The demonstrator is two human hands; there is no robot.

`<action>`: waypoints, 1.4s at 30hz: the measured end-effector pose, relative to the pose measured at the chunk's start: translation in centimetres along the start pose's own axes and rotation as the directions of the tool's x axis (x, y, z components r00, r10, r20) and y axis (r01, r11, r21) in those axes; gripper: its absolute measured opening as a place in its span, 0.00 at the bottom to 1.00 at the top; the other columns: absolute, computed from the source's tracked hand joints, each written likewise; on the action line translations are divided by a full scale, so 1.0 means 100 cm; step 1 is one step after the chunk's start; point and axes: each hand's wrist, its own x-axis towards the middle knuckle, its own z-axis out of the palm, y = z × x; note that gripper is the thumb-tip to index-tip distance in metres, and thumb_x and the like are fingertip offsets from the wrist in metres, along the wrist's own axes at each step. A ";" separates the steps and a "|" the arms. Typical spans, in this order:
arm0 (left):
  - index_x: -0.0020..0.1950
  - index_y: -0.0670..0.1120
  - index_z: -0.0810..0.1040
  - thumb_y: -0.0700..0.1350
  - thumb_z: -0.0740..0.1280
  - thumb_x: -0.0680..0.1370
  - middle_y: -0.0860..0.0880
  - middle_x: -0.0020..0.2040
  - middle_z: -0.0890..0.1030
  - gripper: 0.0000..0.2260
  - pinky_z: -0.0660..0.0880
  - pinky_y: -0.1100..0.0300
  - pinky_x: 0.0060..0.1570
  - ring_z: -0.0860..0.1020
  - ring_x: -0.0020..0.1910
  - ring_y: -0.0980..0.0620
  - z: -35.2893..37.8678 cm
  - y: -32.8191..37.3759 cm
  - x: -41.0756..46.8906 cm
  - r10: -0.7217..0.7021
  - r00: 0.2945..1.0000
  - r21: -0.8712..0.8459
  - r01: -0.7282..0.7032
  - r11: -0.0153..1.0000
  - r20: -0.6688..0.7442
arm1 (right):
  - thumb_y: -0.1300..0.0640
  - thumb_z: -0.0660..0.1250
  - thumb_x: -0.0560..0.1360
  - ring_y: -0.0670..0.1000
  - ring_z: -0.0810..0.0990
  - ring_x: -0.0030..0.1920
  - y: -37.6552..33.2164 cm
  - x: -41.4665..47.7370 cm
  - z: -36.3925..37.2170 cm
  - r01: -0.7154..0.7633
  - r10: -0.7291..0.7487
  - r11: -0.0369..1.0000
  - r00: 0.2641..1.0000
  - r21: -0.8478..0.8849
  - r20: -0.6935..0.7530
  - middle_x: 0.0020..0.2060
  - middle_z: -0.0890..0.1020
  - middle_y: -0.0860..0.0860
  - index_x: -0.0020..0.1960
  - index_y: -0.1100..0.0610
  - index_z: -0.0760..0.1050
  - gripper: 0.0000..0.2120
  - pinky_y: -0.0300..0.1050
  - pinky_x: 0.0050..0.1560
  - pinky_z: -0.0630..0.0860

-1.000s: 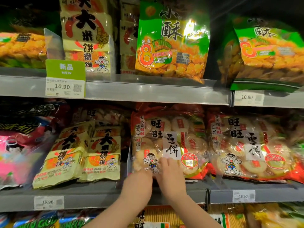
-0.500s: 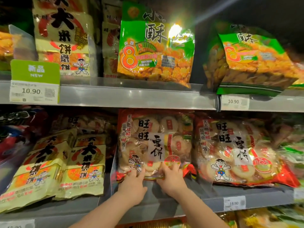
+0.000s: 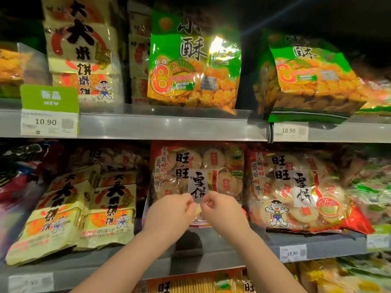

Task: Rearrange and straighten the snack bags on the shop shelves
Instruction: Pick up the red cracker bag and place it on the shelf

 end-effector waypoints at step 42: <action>0.71 0.46 0.61 0.53 0.59 0.78 0.41 0.65 0.69 0.24 0.69 0.52 0.49 0.72 0.58 0.42 -0.490 0.008 0.198 -0.503 0.860 -0.330 0.451 0.829 -0.088 | 0.38 0.61 0.73 0.55 0.75 0.58 -0.284 0.201 -0.416 -0.269 0.289 0.935 0.956 0.233 -0.054 0.65 0.72 0.54 0.71 0.56 0.60 0.34 0.51 0.53 0.73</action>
